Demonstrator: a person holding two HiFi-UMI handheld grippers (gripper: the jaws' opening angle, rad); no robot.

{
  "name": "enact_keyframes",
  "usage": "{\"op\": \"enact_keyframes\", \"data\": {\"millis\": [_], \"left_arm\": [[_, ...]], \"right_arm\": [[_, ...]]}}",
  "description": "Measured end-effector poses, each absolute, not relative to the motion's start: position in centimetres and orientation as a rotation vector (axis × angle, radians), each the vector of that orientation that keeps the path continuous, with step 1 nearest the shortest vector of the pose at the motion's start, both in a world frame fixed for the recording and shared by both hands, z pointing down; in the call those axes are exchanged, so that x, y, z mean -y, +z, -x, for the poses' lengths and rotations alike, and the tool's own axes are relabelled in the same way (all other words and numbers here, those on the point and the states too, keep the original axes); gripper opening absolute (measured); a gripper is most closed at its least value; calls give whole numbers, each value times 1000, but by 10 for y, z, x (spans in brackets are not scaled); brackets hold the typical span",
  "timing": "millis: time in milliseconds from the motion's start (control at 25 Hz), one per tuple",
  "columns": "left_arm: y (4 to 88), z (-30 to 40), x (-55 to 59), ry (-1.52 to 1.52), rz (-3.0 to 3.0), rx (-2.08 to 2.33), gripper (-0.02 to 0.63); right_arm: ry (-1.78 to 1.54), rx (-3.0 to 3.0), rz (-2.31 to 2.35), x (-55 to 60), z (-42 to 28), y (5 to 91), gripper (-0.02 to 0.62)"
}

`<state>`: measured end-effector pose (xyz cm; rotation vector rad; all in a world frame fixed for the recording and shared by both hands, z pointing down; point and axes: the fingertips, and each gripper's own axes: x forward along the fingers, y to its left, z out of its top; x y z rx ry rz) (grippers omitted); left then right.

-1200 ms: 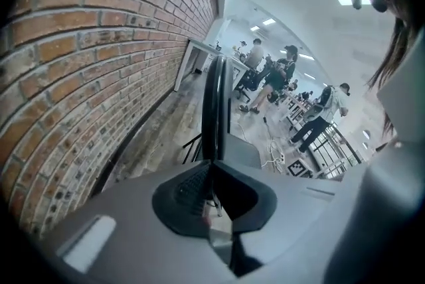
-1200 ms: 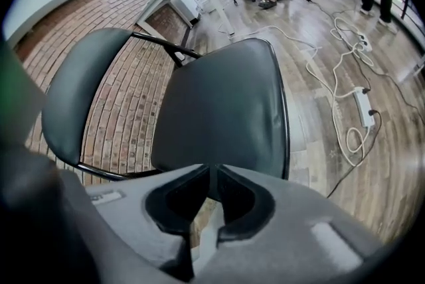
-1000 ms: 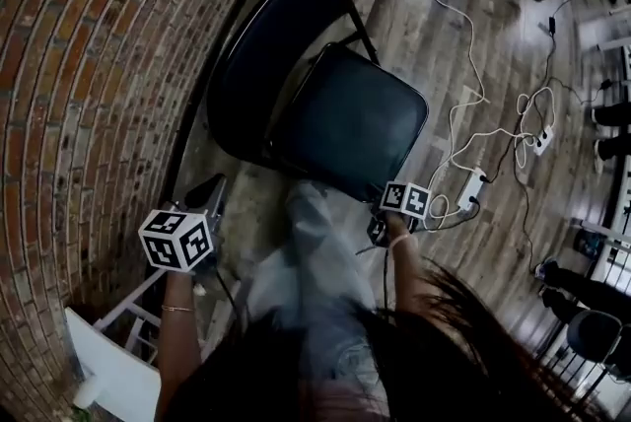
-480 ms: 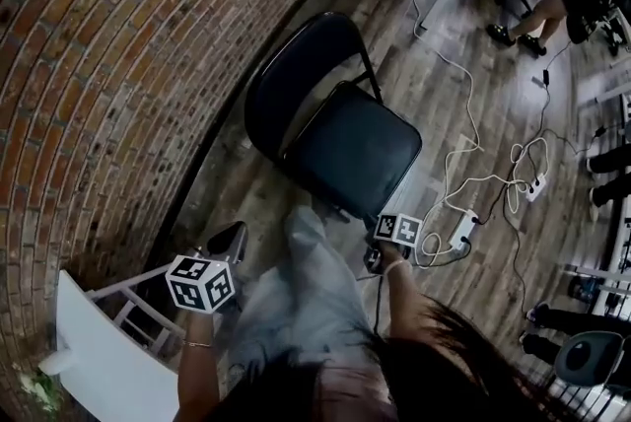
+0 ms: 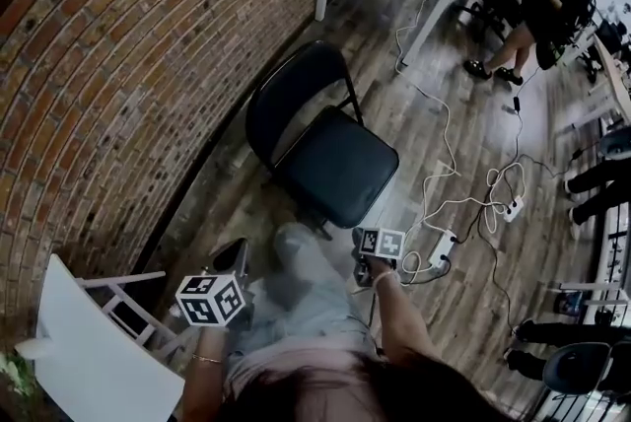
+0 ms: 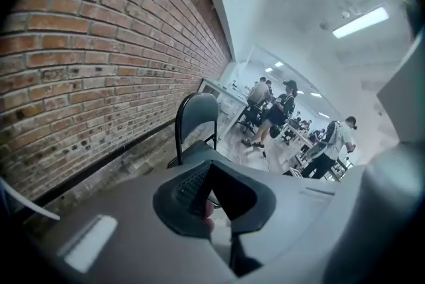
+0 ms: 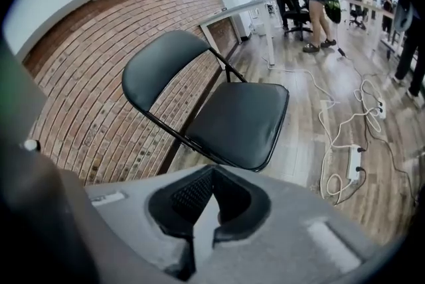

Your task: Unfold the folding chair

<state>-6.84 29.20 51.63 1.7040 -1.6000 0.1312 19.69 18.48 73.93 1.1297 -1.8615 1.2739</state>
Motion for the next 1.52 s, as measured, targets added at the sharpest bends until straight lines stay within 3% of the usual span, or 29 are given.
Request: {"op": "enact_keyframes", "data": {"millis": [640,1520], "left_arm": [[481,39,-319,-9,-1677,1492,-3],[455,-125,-337,70,-1797,1410,-3]], "right_arm": [[1128,2008,-958,-231,-181,675,-8],[1089,2082,-921,-320,-316,632,-8]]}}
